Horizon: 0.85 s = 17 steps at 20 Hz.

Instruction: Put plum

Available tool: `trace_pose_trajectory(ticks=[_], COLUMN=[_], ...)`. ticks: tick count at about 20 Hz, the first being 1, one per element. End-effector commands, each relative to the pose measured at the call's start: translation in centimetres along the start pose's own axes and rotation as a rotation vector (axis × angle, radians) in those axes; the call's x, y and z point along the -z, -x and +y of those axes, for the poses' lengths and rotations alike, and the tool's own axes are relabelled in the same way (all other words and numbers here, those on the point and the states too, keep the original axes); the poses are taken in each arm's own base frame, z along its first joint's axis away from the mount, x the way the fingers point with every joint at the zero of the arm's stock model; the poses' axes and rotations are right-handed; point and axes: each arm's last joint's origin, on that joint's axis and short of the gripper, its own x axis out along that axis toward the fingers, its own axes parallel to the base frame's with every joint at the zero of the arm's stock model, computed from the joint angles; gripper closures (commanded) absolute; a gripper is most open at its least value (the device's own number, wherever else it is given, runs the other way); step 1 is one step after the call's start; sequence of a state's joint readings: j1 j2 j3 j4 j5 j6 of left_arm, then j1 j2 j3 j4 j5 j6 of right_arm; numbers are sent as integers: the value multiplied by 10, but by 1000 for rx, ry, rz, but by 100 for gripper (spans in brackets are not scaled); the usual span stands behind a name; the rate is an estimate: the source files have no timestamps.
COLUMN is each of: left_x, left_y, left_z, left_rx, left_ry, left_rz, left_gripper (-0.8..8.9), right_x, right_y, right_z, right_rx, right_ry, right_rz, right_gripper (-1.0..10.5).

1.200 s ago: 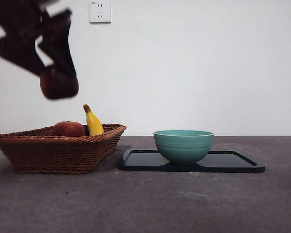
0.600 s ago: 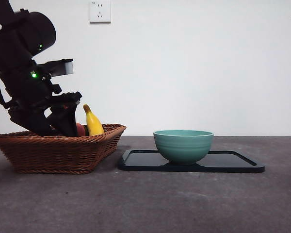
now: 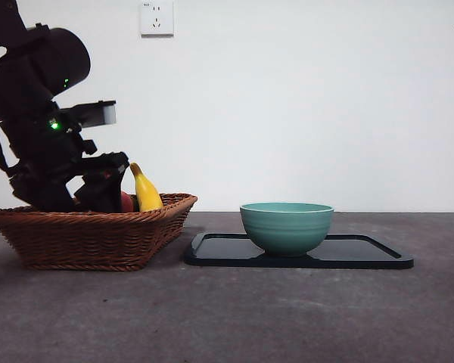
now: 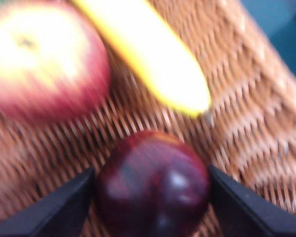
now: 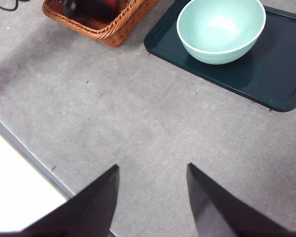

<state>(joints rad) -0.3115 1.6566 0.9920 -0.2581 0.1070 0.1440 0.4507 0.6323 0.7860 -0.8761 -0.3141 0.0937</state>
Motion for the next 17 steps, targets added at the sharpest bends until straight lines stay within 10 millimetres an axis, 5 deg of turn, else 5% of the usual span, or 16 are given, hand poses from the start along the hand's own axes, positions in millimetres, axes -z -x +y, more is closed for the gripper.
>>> trace_pose_trajectory(ticks=[1, 10, 17], left_x=[-6, -22, -5], left_y=[3, 89, 171], left_z=[0, -8, -26], left_rx=[-2, -15, 199], left_ry=[-5, 20, 3], left_rz=[-26, -232, -350], left_gripper=[431, 433, 439], right_x=[-1, -2, -2], right_y=[0, 0, -1], right_z=[1, 1, 1], right_rx=[-5, -5, -5], right_ry=[-2, -1, 0], right_rz=[-5, -8, -11], right_gripper=[729, 729, 729])
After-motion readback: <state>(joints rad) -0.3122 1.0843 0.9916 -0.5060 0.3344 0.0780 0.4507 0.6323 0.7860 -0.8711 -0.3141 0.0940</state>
